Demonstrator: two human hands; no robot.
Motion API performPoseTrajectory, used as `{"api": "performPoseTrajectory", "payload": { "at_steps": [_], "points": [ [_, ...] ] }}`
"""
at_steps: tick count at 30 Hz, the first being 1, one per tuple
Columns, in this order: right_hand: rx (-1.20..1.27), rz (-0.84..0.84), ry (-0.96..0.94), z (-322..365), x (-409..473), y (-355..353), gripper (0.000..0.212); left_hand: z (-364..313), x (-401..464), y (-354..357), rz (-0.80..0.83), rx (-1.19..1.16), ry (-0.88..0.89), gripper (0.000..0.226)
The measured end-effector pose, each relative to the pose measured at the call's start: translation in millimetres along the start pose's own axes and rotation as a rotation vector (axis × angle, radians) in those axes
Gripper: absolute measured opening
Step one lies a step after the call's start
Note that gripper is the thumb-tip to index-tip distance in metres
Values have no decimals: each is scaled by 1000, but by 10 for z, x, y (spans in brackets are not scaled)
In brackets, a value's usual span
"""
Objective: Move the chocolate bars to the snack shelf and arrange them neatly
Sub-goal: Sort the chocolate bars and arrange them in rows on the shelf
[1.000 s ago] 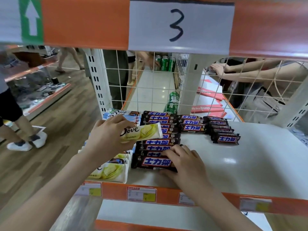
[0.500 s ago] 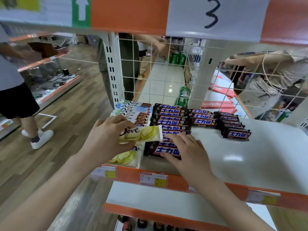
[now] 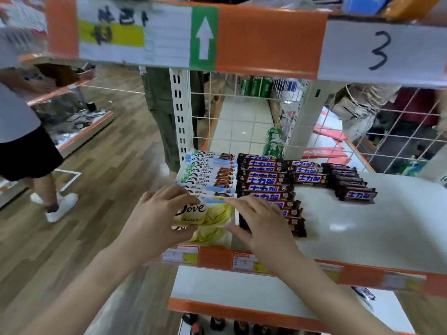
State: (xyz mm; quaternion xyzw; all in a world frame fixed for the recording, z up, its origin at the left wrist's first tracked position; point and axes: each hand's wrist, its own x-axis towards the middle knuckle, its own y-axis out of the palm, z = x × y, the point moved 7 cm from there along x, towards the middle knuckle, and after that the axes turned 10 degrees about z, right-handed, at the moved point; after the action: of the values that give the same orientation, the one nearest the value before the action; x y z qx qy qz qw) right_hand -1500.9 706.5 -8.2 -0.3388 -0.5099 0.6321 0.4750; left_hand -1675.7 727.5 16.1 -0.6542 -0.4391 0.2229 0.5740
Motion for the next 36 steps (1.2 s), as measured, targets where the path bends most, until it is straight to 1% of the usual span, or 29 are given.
{"api": "performPoseTrajectory", "payload": {
  "at_steps": [4, 9, 14, 19, 23, 27, 31, 34, 36],
  "points": [
    [-45, 22, 1, 112, 25, 63, 51, 115, -82, 16, 23, -36, 24, 47],
    [-37, -9, 46, 175, -42, 120, 44, 147, -117, 65, 26, -66, 50, 47],
    [-24, -31, 91, 166, -92, 160, 44, 198, -88, 184, 110, -54, 37, 48],
    [-21, -28, 109, 134, -145, 197, 41, 277, -123, 228, 144, -111, 38, 38],
    [-21, -19, 128, 118, -156, 219, 40, 275, -110, 238, 141, -124, 41, 34],
    [15, -53, 153, 79, -205, 180, 38, 242, -85, 232, 126, -61, 50, 34],
    [46, -130, 231, -71, -383, 94, 33, 229, -63, 220, 109, -26, 42, 34],
    [57, -135, 288, -201, -544, 64, 32, 227, -55, 224, 98, -14, 53, 34],
    [42, -108, 334, -267, -636, 68, 34, 214, -43, 225, 88, 17, 62, 34]
  ]
}}
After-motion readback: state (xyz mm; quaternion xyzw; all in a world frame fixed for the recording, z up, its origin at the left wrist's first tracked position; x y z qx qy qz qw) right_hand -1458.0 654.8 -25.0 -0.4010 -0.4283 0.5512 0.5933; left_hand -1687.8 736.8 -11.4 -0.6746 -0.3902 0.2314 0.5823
